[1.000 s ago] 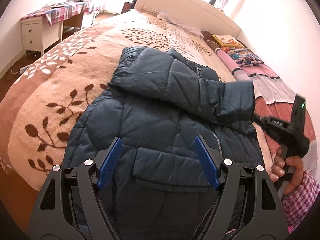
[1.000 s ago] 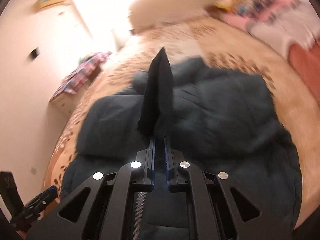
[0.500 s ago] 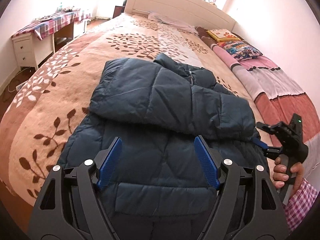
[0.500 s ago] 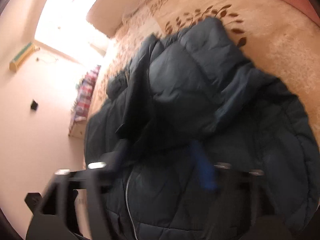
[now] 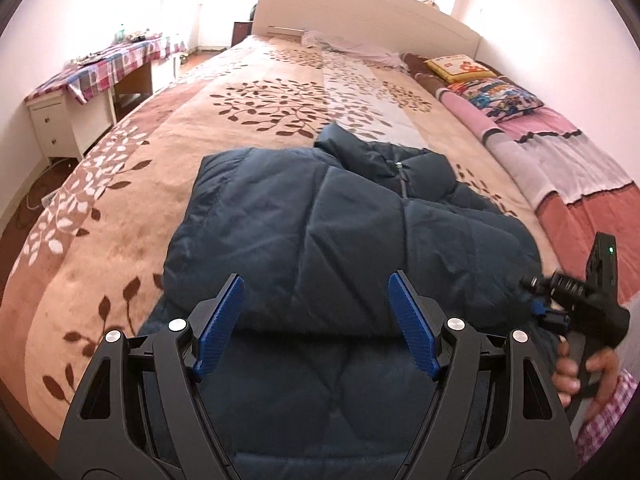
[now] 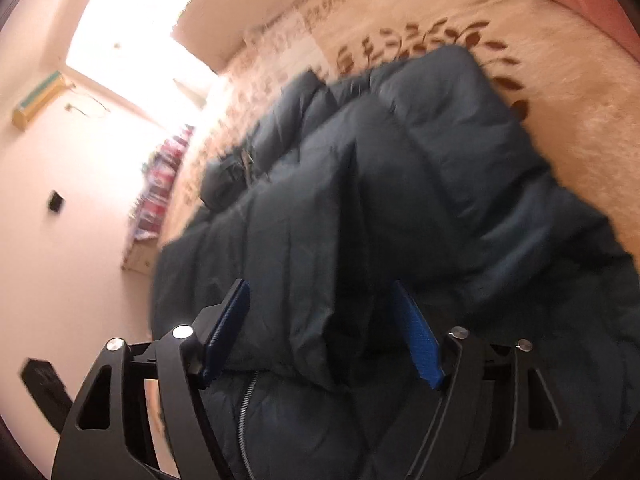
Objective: Fold large clothes
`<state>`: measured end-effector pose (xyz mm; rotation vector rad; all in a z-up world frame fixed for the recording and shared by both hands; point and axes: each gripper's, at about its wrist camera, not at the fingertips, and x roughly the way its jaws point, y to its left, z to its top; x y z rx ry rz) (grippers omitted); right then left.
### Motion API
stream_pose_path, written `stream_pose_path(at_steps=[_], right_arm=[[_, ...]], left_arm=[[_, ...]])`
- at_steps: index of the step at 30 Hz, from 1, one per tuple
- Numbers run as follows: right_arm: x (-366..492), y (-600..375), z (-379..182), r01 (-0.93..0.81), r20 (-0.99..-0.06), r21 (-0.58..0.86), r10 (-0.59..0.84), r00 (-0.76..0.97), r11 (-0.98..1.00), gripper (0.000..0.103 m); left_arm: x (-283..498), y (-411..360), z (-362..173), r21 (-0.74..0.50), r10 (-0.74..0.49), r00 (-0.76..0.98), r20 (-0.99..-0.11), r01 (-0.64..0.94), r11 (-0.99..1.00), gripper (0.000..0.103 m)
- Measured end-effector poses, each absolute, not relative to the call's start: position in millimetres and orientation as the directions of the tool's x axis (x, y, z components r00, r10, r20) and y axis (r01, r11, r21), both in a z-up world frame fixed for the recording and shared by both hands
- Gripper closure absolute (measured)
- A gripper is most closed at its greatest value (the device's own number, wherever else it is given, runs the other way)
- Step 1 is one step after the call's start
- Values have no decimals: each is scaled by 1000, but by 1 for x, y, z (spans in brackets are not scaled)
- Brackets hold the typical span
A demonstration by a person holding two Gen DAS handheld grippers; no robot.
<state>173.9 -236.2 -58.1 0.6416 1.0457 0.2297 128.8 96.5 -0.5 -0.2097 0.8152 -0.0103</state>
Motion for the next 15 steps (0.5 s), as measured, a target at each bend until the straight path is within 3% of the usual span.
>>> stream_pose_path(at_steps=[2,3,10,15], right_arm=[[174,-231,-58,100,-728,595,482,487,798,85],[172,-232,-56,87,-714,607,495,495,790,91],[140,-258,-26,55,-638,646,499,587,762,95],[132,-276,-38,120,-672,633,466,575,765,95]], left_arm=[[136,97,-3,-184,-73,678,-731,-93,979,29],[137,98,-4,-187,-71,677,-733,-99,977,29],[140,91,-12,-167,-54,661,-749,-109,980,29],[148,85,-23,-131,-28,640,-768,-114,985,29]])
